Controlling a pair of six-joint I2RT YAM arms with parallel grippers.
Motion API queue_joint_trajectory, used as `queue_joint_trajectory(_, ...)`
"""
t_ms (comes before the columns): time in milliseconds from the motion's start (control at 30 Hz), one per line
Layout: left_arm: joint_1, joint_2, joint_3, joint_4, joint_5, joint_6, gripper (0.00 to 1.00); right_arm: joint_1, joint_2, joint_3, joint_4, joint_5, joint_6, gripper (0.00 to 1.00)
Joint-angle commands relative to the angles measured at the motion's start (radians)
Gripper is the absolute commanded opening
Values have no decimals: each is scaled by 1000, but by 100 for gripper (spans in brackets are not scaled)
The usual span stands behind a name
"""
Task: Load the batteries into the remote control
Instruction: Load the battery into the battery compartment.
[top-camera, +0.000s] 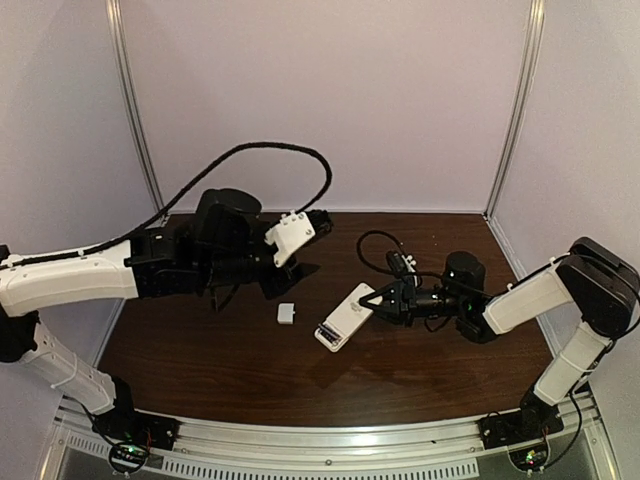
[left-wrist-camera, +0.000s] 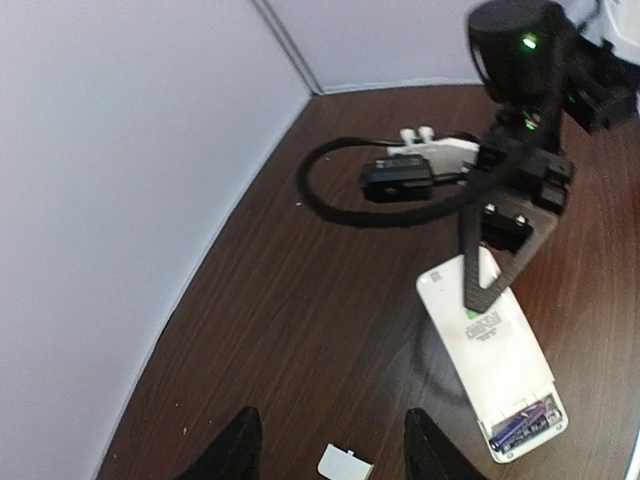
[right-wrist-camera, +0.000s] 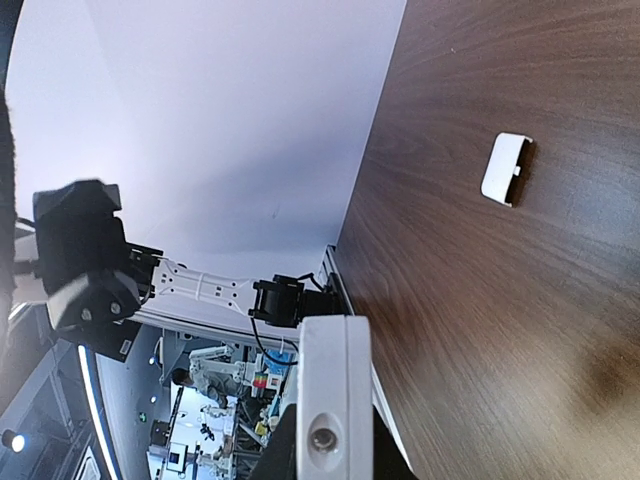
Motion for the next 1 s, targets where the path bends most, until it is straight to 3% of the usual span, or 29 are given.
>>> queue_joint_trajectory(0,64,-26,-70,93,74,-291,50,-4,-1,16,130,88,40,0)
queue_joint_trajectory(200,106,-6,-113,128,209,-470,48,-2,-42,25,60,156,0,0)
queue_joint_trajectory(367,130,13,-130,156,352,-528,43,-2,-91,21,-18,198,-31,0)
queue_joint_trajectory(967,130,100,-85,108,364,-514,30,-1,-120,12,13,193,42,0)
